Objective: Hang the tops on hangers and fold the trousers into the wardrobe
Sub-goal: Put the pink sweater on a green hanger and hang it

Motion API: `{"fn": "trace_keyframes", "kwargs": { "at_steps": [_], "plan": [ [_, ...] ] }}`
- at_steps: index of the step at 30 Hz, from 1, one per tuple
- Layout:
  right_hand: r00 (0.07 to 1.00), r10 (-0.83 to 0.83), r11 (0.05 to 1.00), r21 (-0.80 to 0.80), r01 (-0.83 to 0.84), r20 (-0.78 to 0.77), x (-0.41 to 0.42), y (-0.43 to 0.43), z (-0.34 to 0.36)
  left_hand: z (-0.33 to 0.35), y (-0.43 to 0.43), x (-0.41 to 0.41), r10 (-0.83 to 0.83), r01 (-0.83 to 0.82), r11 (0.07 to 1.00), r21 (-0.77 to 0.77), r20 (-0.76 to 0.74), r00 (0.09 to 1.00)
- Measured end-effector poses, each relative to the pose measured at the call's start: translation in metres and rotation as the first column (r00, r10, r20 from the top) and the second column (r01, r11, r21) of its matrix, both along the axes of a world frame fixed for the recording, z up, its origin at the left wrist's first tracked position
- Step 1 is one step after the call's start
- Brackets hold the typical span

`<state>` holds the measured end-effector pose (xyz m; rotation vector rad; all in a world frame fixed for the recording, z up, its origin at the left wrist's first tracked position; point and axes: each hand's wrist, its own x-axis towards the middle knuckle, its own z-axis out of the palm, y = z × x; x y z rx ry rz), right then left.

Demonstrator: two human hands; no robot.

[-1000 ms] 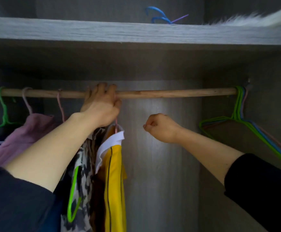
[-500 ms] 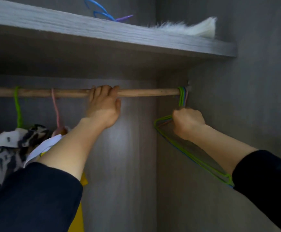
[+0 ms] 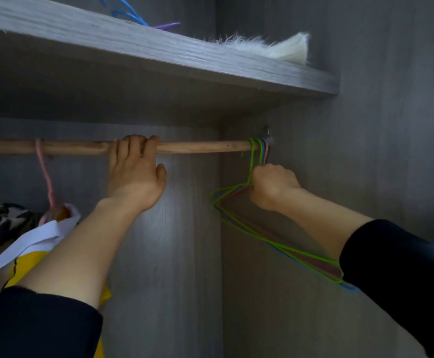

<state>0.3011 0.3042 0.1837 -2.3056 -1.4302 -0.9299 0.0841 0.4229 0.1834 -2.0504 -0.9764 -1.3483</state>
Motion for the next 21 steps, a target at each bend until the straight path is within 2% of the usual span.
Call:
{"fn": "trace_keyframes", "kwargs": {
  "at_steps": [3,5,11,15,18,21],
  "plan": [
    [0.92,0.151,0.986,0.126,-0.112,-0.361,0.001,0.009,0.006,-0.001,0.001,0.0,-0.007,0.007,1.0,0.008,0.003,1.0],
    [0.841,0.27,0.956,0.233,-0.177,-0.47,-0.002,0.016,0.01,-0.001,0.001,0.0,-0.01,0.01,1.0,0.01,0.002,1.0],
    [0.702,0.462,0.878,0.39,-0.277,-0.542,-0.032,0.023,0.009,-0.002,0.001,0.0,-0.008,0.008,1.0,0.005,-0.003,1.0],
    [0.497,0.555,0.831,0.454,-0.32,-0.667,-0.056,0.012,-0.01,-0.003,0.001,0.002,-0.011,0.011,1.0,0.004,0.01,1.0],
    [0.373,0.574,0.818,0.491,-0.299,-0.729,-0.067,-0.008,-0.034,-0.006,-0.002,0.007,-0.013,0.013,1.0,-0.017,0.045,0.999],
    [0.332,0.544,0.839,0.482,-0.255,-0.771,-0.074,-0.037,-0.06,-0.01,-0.009,0.014,-0.031,0.037,0.998,-0.058,0.1,0.995]
  ]
}}
